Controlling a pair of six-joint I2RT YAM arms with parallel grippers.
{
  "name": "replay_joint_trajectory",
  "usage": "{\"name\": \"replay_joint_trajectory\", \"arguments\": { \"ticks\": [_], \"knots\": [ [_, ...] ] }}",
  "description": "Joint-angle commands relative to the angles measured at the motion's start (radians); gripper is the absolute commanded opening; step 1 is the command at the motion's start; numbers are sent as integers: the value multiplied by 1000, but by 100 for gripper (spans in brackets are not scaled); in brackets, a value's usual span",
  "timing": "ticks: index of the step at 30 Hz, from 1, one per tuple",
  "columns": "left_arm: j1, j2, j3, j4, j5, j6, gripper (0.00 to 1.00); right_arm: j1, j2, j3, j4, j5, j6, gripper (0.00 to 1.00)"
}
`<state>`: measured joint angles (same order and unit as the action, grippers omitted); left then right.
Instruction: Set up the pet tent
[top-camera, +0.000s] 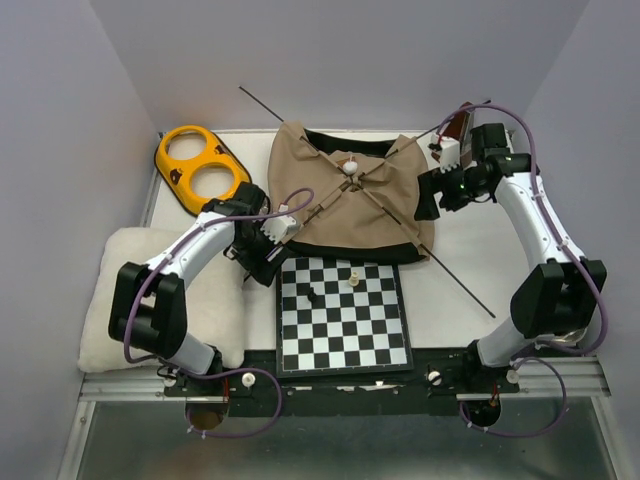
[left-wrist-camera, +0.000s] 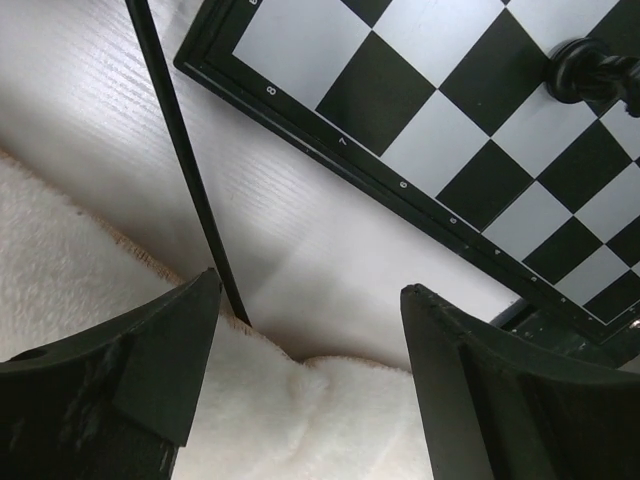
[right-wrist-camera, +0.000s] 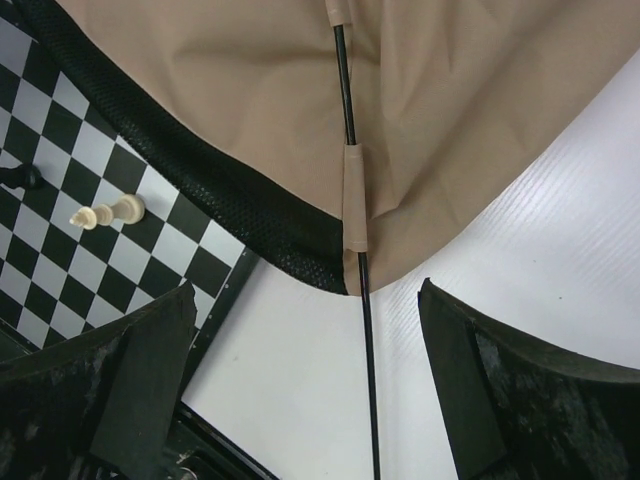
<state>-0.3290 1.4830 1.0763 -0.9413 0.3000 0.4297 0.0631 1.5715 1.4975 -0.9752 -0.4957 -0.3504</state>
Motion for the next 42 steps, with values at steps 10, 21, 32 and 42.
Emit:
{"name": "replay_joint_trajectory", "arguments": {
  "ticks": [10,21,32,42],
  "knots": [
    [4,147,22,95,-55,78,75,9,145,64,47,-27,28,100],
    [67,178,36,91,-62,96,66,113,284,132,121,65,25,95],
    [76,217,36,104,-22,86,54,168,413,162,127,94,-4,80],
    [62,252,77,119,74,80,18,168,417,96,150,129,-44,75]
  ]
}}
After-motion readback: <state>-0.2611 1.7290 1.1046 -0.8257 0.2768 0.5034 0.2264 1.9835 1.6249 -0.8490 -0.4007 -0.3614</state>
